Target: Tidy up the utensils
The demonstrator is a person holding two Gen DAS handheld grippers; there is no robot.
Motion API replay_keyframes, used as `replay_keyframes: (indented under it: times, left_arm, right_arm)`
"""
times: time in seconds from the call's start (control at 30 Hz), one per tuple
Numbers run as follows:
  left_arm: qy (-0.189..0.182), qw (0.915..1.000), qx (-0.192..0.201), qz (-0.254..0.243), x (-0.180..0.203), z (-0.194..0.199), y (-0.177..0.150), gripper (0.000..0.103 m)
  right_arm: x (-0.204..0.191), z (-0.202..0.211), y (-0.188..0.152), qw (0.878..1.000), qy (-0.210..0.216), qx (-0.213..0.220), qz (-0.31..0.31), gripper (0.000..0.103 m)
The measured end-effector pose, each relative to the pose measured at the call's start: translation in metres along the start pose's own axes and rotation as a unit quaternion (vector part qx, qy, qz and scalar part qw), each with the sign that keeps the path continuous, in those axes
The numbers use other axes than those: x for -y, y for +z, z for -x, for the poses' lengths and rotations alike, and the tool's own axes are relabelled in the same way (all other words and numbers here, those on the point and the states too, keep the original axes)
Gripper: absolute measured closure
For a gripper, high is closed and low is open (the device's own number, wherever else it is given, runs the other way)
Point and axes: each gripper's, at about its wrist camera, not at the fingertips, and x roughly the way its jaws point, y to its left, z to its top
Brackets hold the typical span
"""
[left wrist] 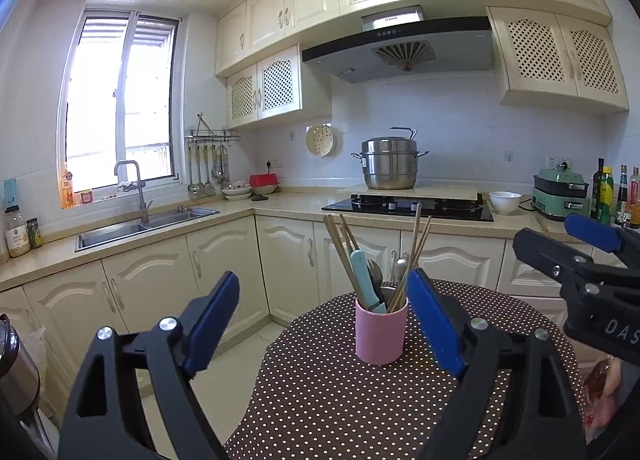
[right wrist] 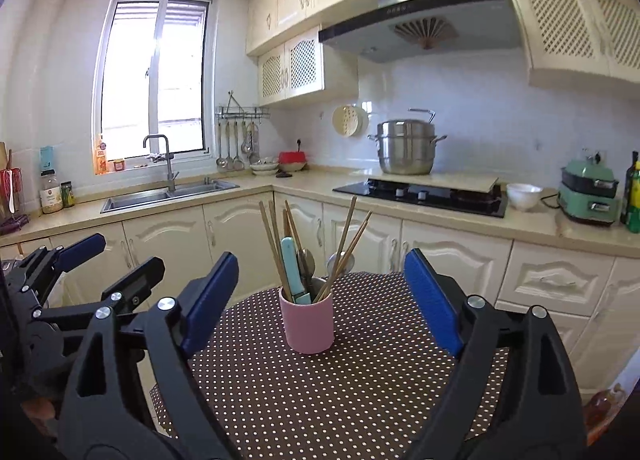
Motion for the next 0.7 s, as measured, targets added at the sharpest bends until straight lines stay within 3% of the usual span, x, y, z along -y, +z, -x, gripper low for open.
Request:
replay_keyframes:
  times: [0.07, 0.27, 0.7]
  left_arm:
    - [-0.001, 0.9999, 0.009, 0.007, -0.001, 0.015, 0.003, 0.012]
    - [-0.015, 0.9991, 0.038, 0.013, 0.004, 0.052, 0.011, 0.009]
    - [-0.019, 0.9976, 0.067, -0.001, 0.017, 0.086, 0.015, 0.009]
  right_arm:
    - [0.000, 0.015, 0.003, 1.000, -0.011, 0.011, 0.001, 0.016]
    - [0.002, 0.056, 0.006, 0.999, -0.018, 0.036, -0.010, 0.013]
    - [-0.007, 0.098, 0.007, 0.996, -0.037, 0.081, 0.007, 0.011]
